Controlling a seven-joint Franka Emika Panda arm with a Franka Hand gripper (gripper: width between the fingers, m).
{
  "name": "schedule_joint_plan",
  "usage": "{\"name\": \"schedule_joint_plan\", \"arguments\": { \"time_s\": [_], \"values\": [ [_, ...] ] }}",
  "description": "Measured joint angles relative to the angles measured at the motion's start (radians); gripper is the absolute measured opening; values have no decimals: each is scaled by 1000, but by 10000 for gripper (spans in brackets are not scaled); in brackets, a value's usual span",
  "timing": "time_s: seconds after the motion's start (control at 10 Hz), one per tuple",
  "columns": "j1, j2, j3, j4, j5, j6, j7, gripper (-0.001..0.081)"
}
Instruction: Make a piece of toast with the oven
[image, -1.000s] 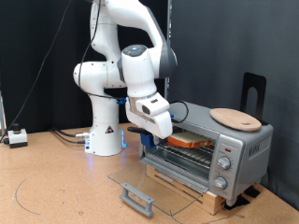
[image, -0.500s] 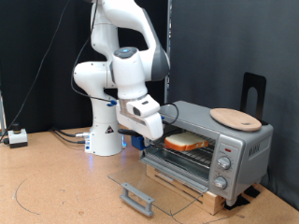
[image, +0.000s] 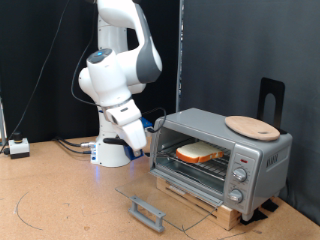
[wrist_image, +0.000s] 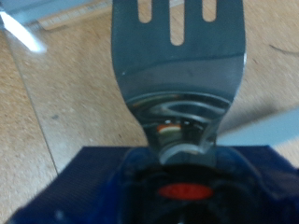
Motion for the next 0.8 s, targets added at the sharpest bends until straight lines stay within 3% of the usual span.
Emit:
{"name": "schedule_joint_plan", "arguments": {
  "time_s": [0.2,0.4,0.8],
  "values": [
    [-8,8,-8,8,3,-1,0,411],
    [-6,-6,-31,32,73,-124,-58,411],
    [-7,-112,-80,90,146,-353,-103,411]
  ]
}}
